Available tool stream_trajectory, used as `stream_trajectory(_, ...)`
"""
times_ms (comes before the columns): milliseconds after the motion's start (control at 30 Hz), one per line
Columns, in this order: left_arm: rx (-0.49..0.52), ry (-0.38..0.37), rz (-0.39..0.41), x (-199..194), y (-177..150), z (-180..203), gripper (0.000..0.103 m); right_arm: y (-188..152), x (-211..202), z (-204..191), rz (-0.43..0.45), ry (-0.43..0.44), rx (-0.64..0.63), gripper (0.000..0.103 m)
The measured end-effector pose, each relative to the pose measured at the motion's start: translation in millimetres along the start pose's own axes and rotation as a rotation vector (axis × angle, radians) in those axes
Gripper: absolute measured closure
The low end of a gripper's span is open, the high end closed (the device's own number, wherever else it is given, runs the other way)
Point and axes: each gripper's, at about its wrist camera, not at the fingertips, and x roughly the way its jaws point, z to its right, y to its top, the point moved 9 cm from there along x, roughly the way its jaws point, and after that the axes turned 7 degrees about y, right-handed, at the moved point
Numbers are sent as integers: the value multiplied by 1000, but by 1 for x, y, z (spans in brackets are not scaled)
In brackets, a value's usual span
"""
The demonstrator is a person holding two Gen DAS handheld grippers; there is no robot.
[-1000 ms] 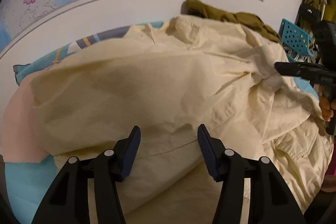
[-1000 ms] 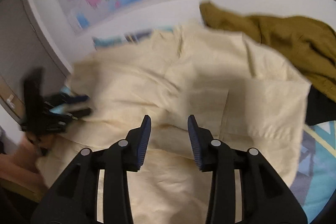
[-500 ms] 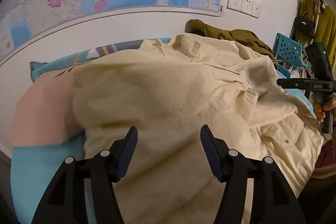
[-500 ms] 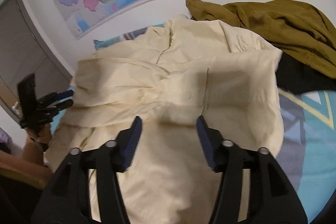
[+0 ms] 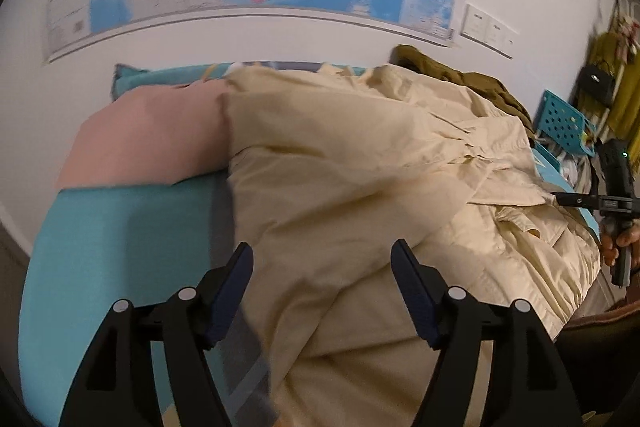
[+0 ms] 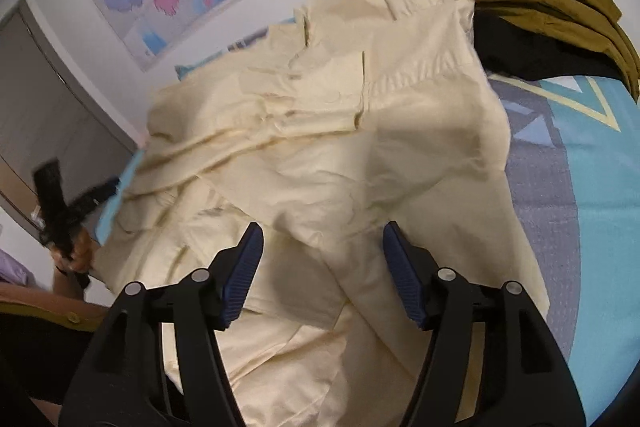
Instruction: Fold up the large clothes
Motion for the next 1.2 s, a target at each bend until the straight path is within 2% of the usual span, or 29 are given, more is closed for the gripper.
stream_trajectory(233,-76,-17,-33,-15,-21,-21,28,1,-60,6,135,44,47,33)
stream_trajectory(367,-105,-59,-95,-12,-39,-20,25,-12,-76,24,153,20,103,30)
stream_trajectory(467,-129,-71,-137,-11,-57,-22,22,-23,-80,33,140,6,139,20)
stream_trajectory(600,-170,-174,-194,-14,-78,-13,22,-40,-87,46,131,13,187,16)
stream_trajectory(767,-171,-279,-211,-18,-89,8,8,-64,-84,60,86,22,235,12)
stream_trajectory(900,-190,-406,-231,-22,-93,30,7,-78,-73,53,66,70,233,10)
stream_trajectory(1033,-211,-479,-241,-22,-92,49,7,-80,-60,33,31,156,193,10)
stream_trajectory(1133,-215,-488,-231,-18,-89,57,7,-81,-43,13,-11,173,109,10)
stream_trajectory(1167,-216,-488,-229,-16,-87,59,7,-79,-39,8,-17,194,106,16)
stream_trajectory(1200,-231,-490,-227,-14,-84,59,7,-79,-33,4,-30,213,106,27)
